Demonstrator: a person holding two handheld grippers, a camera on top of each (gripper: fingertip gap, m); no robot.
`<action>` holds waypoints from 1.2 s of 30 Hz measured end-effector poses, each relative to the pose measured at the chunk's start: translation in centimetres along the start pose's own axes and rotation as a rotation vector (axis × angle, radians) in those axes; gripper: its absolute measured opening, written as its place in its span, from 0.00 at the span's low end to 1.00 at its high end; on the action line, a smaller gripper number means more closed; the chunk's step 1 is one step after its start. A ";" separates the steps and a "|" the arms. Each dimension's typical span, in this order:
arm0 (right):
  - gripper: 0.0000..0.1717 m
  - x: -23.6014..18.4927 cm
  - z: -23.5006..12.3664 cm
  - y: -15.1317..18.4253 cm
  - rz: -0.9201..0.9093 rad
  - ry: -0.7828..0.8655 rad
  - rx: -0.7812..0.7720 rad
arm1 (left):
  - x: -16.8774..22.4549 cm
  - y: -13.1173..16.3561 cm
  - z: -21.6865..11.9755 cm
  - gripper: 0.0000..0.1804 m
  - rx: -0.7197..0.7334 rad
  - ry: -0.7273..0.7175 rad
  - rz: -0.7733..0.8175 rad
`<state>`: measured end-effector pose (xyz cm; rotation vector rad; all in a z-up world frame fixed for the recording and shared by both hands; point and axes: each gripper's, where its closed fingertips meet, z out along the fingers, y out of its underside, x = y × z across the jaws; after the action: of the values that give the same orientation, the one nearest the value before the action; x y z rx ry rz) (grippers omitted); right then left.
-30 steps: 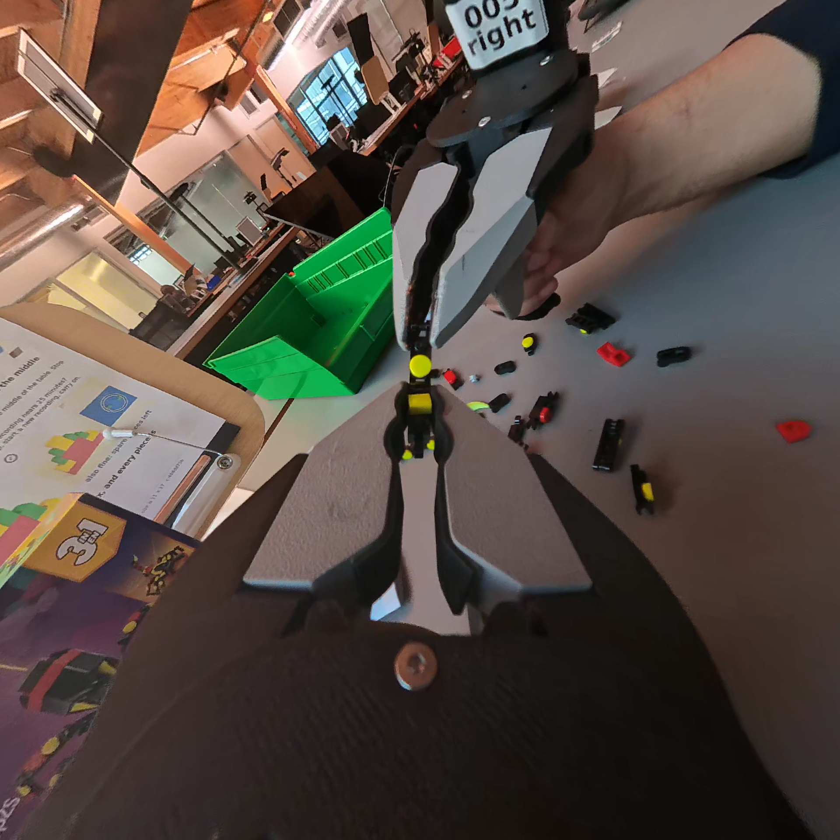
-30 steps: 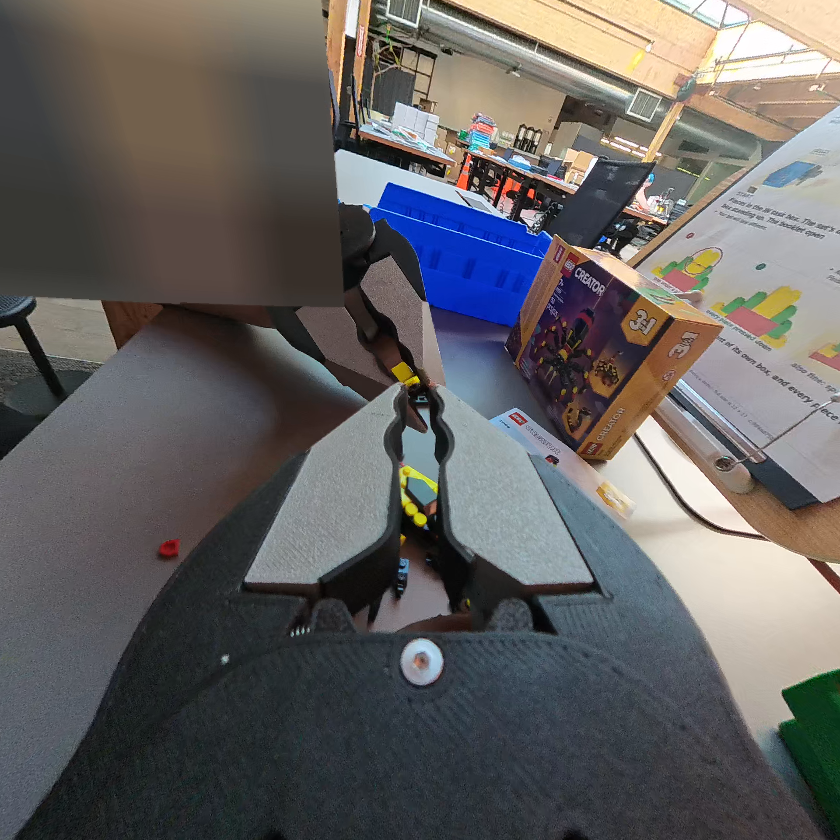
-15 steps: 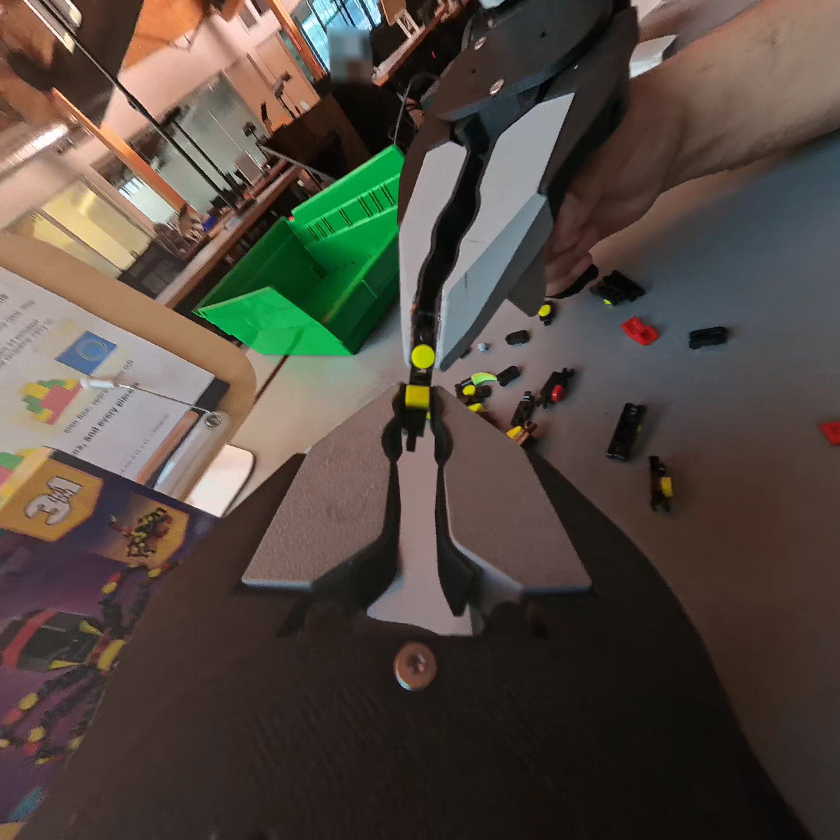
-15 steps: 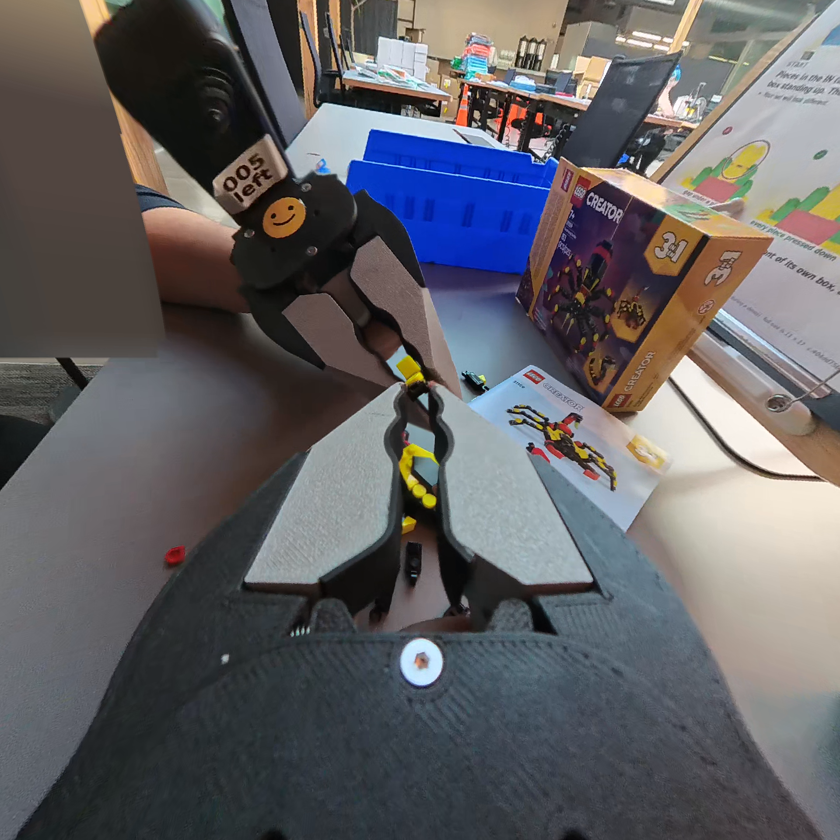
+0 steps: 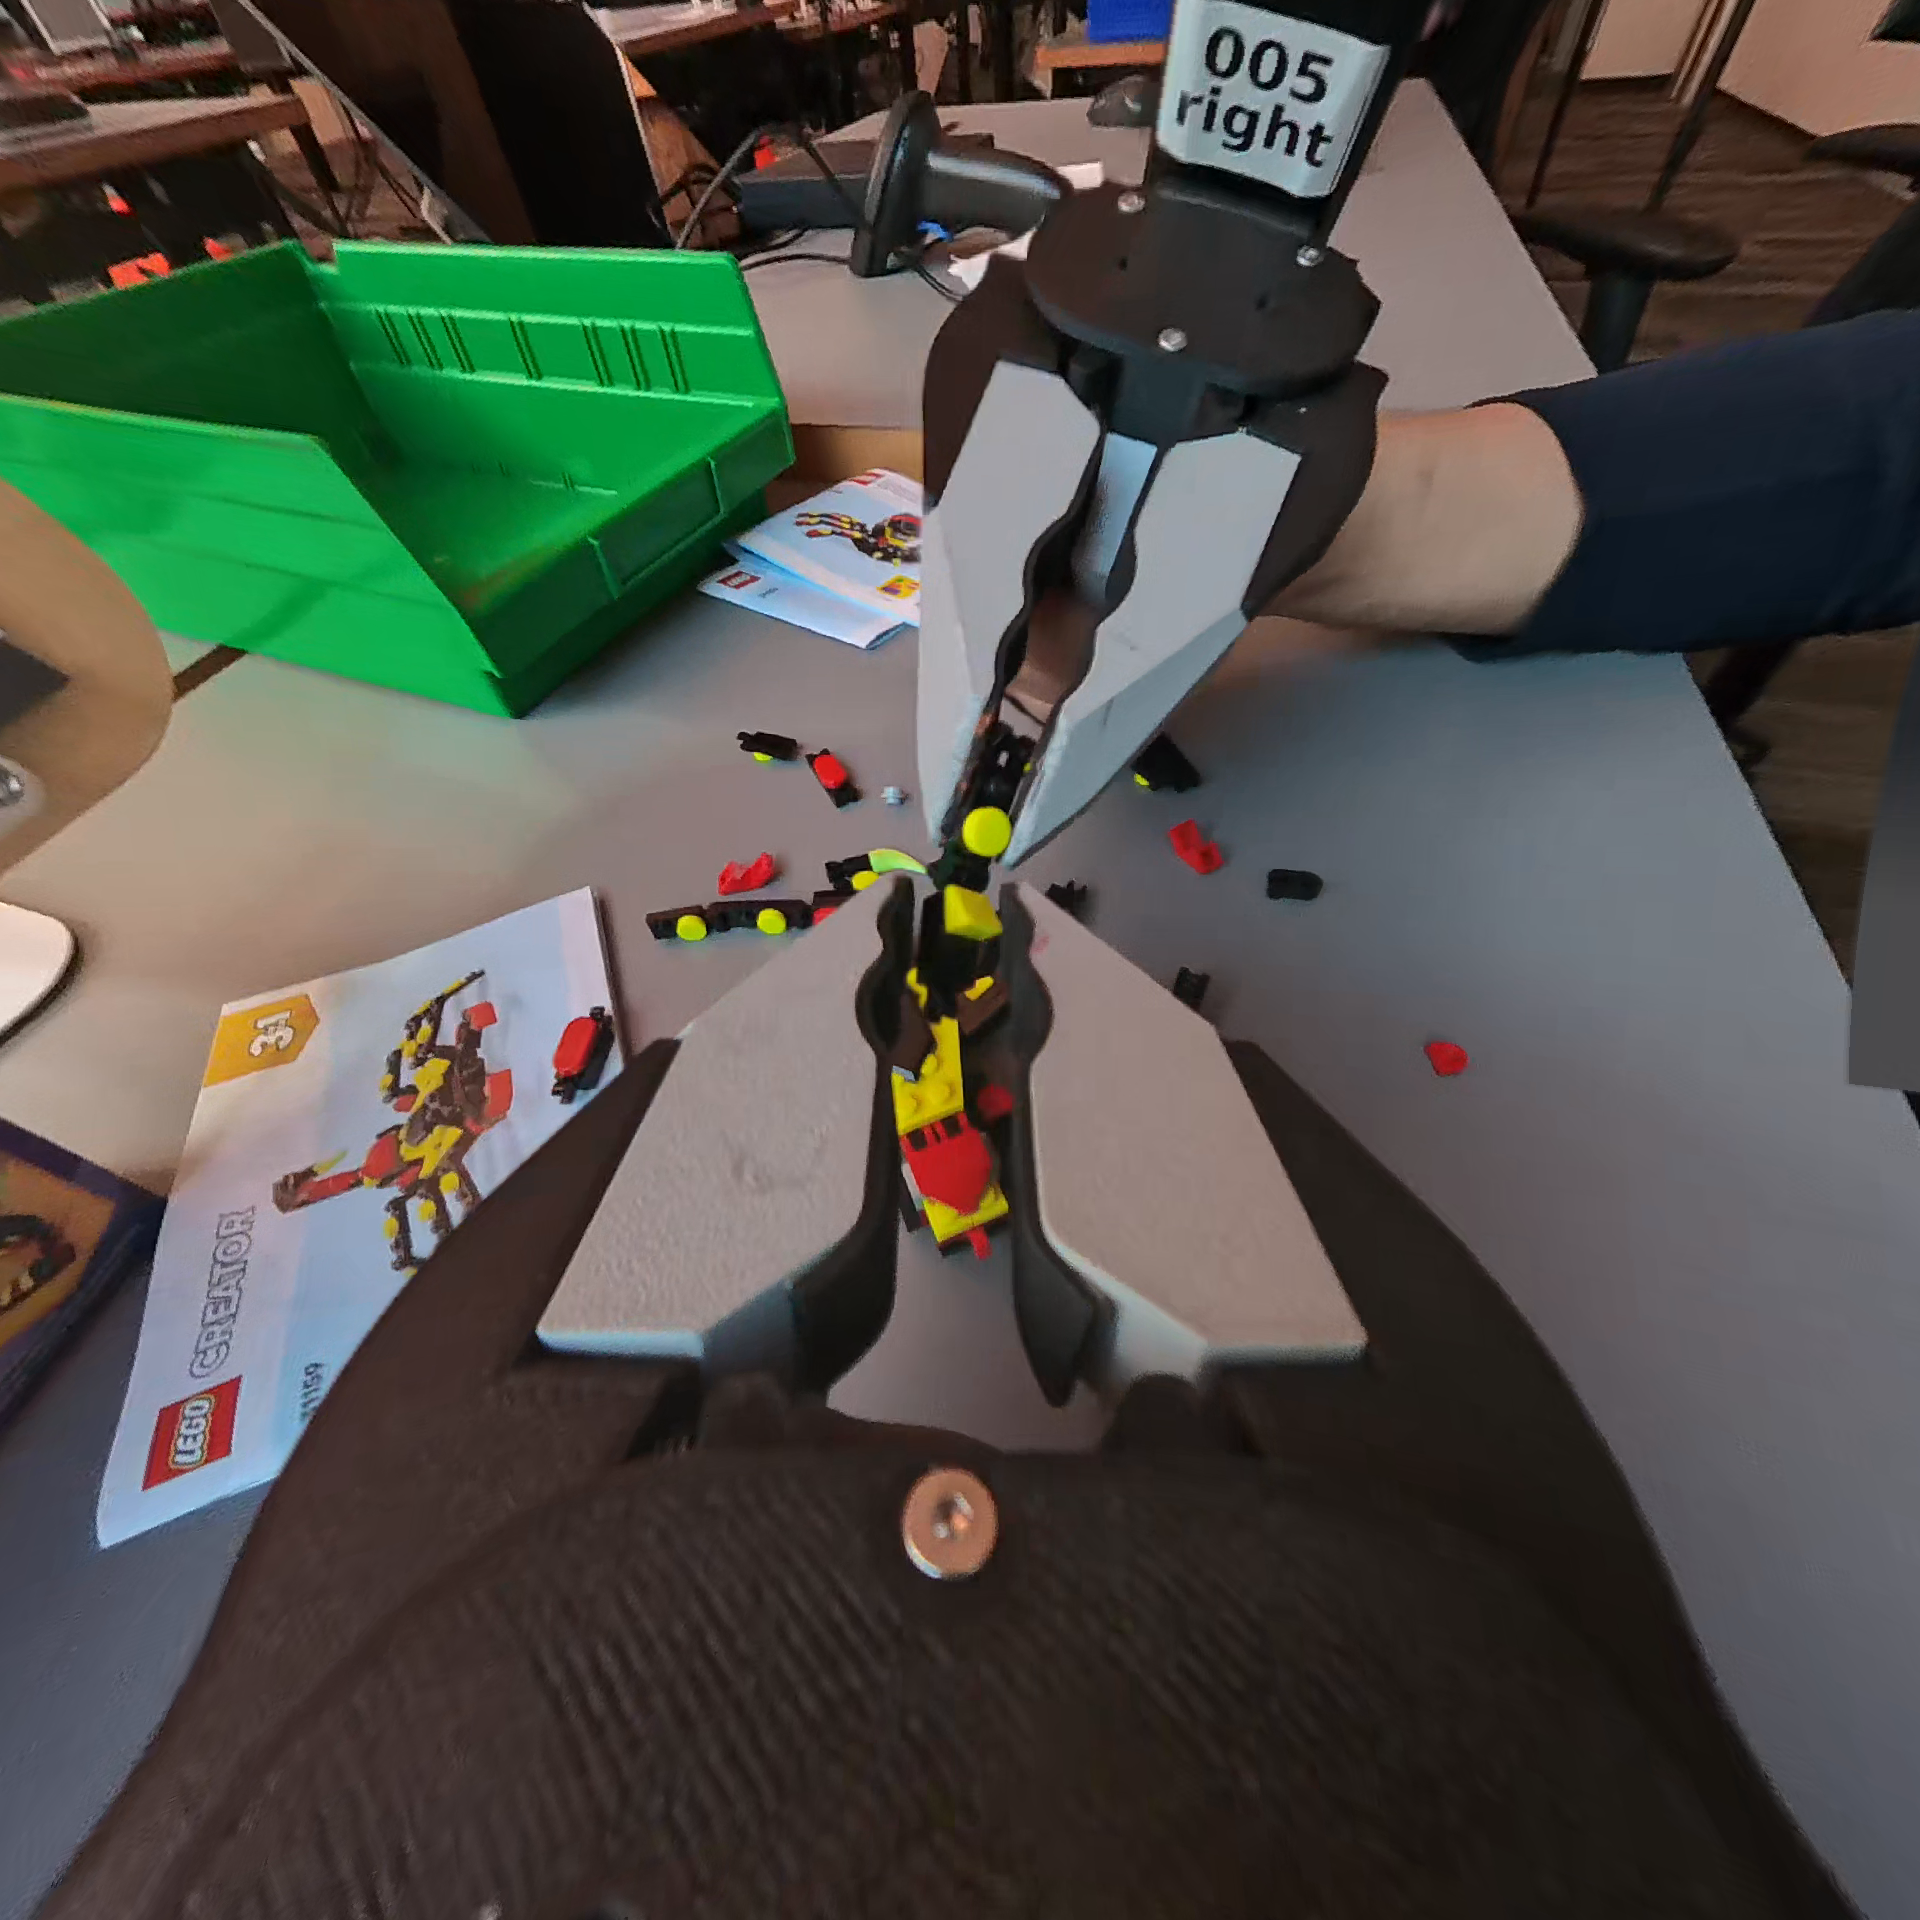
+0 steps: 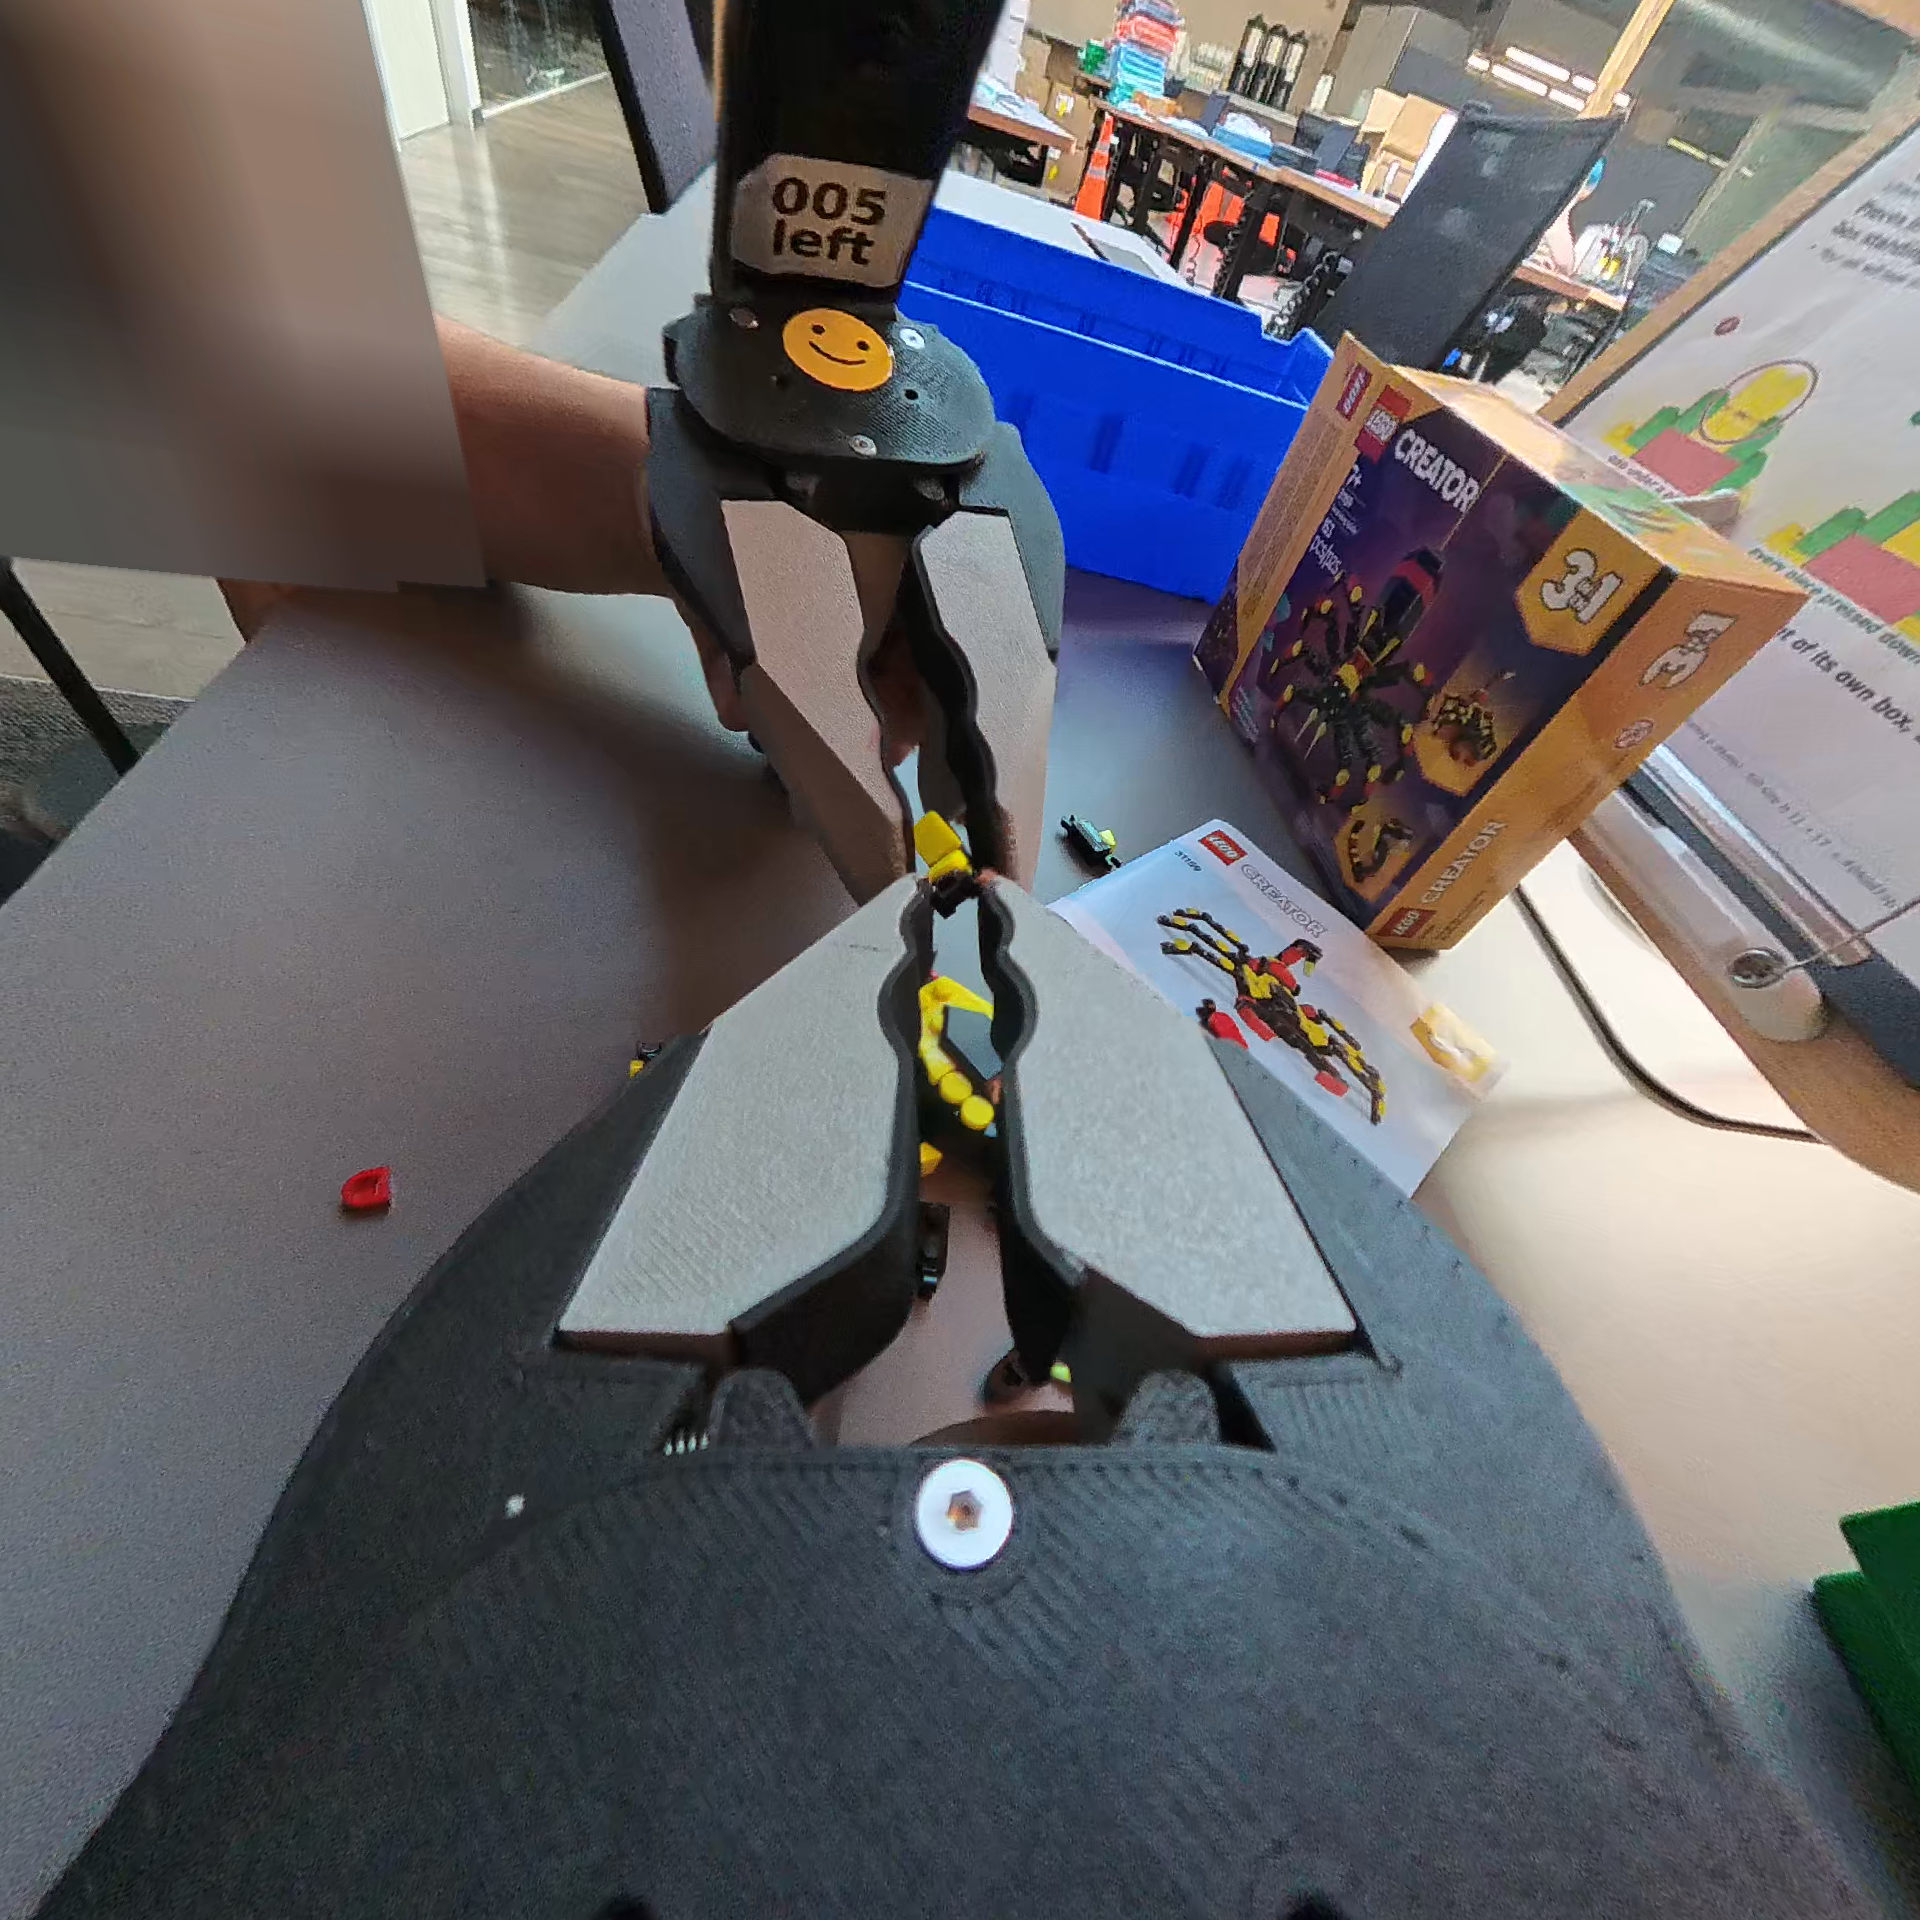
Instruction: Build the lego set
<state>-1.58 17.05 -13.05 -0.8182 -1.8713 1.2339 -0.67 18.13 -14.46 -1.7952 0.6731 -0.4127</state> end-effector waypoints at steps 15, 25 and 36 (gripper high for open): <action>0.08 0.9 -0.3 -1.0 0.090 0.040 0.069 | -1.4 -0.7 0.0 0.06 -0.016 -0.206 0.196; 0.03 2.0 0.4 -1.4 0.288 0.062 0.100 | -2.9 -1.2 -0.3 0.06 -0.070 -0.447 0.394; 0.02 3.2 0.7 -2.0 -0.227 0.520 -0.195 | -4.4 -1.4 -0.8 0.06 -0.065 -0.545 0.285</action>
<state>-4.03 18.67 -10.65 -0.8987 -1.6100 0.6272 -4.23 20.56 -12.64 -1.7324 0.5426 0.2878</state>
